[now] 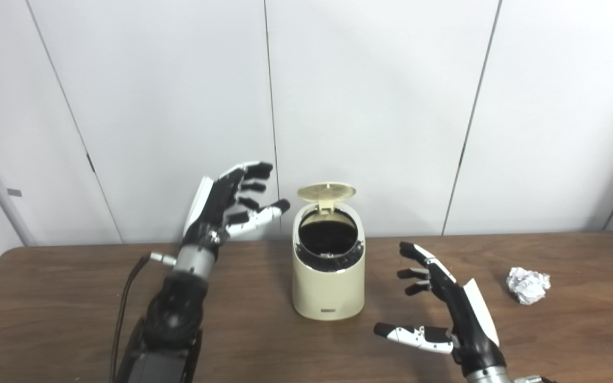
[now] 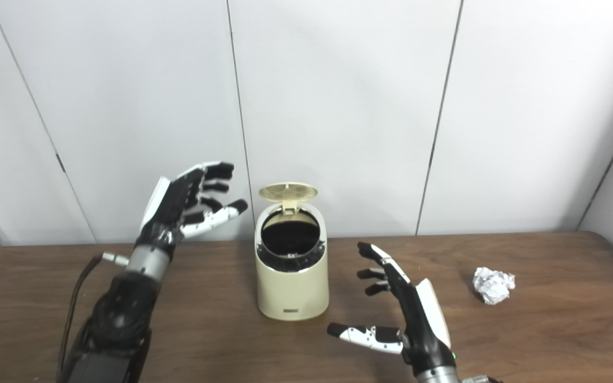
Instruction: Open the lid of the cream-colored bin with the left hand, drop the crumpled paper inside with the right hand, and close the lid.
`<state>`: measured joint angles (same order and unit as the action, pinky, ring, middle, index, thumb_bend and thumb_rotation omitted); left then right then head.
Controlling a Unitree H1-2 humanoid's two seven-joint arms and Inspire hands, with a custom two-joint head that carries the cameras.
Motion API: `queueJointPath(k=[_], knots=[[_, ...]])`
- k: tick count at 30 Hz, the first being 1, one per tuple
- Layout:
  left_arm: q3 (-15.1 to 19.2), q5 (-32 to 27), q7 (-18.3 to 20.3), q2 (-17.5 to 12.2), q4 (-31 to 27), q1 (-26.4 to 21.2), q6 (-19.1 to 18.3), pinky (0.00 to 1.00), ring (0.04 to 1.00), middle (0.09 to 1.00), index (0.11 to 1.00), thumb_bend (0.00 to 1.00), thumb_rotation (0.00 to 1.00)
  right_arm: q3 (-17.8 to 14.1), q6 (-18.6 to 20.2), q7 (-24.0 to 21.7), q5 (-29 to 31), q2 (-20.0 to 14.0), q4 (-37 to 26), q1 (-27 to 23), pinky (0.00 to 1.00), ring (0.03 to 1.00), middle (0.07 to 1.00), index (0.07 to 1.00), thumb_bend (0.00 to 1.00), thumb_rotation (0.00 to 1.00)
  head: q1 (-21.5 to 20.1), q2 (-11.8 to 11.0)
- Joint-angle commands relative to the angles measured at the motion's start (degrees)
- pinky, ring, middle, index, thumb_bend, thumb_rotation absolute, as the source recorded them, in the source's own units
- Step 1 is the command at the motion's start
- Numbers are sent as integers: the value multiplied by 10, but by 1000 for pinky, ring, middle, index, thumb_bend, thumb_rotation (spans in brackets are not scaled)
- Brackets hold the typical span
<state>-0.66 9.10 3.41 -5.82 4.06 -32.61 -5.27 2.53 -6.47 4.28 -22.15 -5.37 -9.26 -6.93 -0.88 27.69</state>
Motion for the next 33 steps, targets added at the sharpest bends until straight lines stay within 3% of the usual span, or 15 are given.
queueJointPath(k=[1, 5, 10, 15, 23, 28, 33], knots=[[9, -35, 6, 3, -26, 2, 35, 566, 698, 764, 810, 697, 286, -3, -17, 6, 6, -3, -8, -15, 567, 712, 846, 845, 705, 229, -1, 0], [7, -52, 4, 6, -34, 52, 63, 528, 686, 776, 837, 758, 365, -5, -23, 9, 12, -4, -2, -17, 567, 710, 845, 842, 710, 235, 2, -1], [4, -74, 14, 11, -32, 108, 94, 569, 739, 824, 889, 799, 433, -5, -26, 14, 0, -4, 0, -17, 563, 701, 843, 841, 707, 234, 3, 0], [5, -78, 8, 19, -24, 140, 129, 590, 746, 825, 898, 777, 383, -5, -26, 13, -1, -5, 3, -17, 564, 701, 841, 838, 709, 239, 5, 1], [3, -78, 15, 13, -15, 168, 143, 644, 773, 840, 908, 818, 322, -6, -25, 8, 9, -8, 3, -16, 575, 712, 841, 837, 715, 210, 4, -4], [1, -77, 14, 18, -1, 180, 172, 702, 835, 869, 912, 848, 293, -8, -33, 7, 17, -17, 12, -14, 572, 716, 842, 843, 715, 211, 3, -10], [-3, -67, 11, 19, -6, 179, 169, 697, 844, 879, 910, 847, 269, -20, -46, 9, 33, -32, 21, -19, 563, 709, 858, 847, 724, 199, 7, -11]])
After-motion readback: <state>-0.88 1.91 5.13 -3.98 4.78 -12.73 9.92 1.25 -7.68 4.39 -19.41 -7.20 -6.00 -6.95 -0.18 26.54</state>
